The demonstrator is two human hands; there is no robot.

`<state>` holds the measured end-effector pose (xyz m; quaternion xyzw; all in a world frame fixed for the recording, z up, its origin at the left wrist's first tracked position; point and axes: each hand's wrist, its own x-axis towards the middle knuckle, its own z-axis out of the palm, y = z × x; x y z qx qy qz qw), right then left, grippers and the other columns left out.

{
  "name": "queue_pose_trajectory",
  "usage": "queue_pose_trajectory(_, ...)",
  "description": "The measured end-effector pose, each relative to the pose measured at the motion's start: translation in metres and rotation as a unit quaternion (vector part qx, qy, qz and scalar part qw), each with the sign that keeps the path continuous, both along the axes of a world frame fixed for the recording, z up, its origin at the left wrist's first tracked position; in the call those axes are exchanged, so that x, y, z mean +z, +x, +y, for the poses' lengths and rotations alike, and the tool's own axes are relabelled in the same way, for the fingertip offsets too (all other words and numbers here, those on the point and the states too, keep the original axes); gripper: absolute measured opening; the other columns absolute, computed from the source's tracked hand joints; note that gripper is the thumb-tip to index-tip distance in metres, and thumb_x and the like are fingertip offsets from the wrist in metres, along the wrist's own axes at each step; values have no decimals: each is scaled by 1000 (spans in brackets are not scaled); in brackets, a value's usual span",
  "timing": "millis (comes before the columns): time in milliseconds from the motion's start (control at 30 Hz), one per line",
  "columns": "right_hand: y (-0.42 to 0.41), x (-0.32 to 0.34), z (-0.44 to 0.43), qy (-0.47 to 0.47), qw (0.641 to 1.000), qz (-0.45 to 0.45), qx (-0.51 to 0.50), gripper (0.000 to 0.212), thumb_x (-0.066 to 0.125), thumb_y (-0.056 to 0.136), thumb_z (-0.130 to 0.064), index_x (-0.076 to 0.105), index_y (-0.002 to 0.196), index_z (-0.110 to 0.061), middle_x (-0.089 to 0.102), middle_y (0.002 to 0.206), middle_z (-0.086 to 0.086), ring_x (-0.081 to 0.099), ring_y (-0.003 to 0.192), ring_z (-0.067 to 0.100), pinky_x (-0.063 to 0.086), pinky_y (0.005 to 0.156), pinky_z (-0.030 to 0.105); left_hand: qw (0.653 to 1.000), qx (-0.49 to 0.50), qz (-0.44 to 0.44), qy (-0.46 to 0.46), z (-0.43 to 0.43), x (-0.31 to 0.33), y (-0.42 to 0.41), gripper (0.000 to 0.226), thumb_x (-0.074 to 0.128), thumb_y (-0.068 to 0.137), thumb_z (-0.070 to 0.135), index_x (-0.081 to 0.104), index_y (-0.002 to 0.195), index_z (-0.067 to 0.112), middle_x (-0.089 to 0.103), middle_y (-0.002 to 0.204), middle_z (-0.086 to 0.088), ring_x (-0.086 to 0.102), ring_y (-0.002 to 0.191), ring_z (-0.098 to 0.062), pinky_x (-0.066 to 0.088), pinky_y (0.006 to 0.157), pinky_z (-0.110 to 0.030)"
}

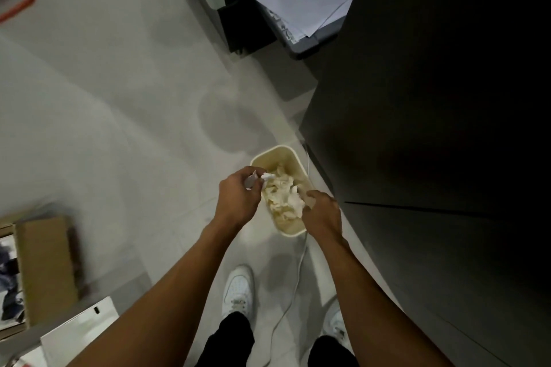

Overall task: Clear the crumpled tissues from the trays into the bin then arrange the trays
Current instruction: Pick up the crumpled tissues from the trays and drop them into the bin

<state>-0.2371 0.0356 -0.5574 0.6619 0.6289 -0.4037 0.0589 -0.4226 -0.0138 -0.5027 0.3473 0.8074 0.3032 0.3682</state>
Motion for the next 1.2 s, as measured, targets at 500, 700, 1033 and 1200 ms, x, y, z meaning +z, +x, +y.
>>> queue_pose_trajectory(500, 30, -12, 8, -65, 996, -1, 57, 36, 55, 99, -17, 58, 134, -11, 61, 133, 8, 58, 124, 33, 49, 102, 37, 972, -175, 28, -156, 27, -50, 30, 47, 73, 91, 29, 63, 136, 19, 69, 129, -7, 65, 117, -29, 47, 96, -29)
queue_pose_trajectory(700, 33, 18, 11, -56, 998, 23, 23, 28, 59, 94, -15, 63, 121, -16, 68, 118, 5, 65, 108, 26, 49, 81, 27, 967, -172, 46, -181, 13, -36, 30, 41, 66, 92, 20, 63, 133, 16, 66, 132, -7, 63, 118, -28, 46, 95, -29)
queue_pose_trajectory(1033, 26, 154, 7, -28, 997, 70, -36, 47, 64, 96, -13, 56, 143, -15, 58, 143, 5, 54, 131, 26, 42, 91, 23, 977, -158, 16, -140, 12, 86, 30, 32, 64, 94, 20, 68, 125, 15, 73, 117, -3, 68, 107, -21, 48, 94, -26)
queue_pose_trajectory(1200, 24, 253, -2, 2, 993, 95, -75, 49, 64, 98, -21, 53, 146, -24, 54, 147, 2, 47, 138, 26, 47, 104, 38, 983, -156, -1, -92, 14, 185, 39, 31, 65, 94, 19, 68, 125, 16, 72, 115, -2, 68, 104, -20, 49, 94, -26)
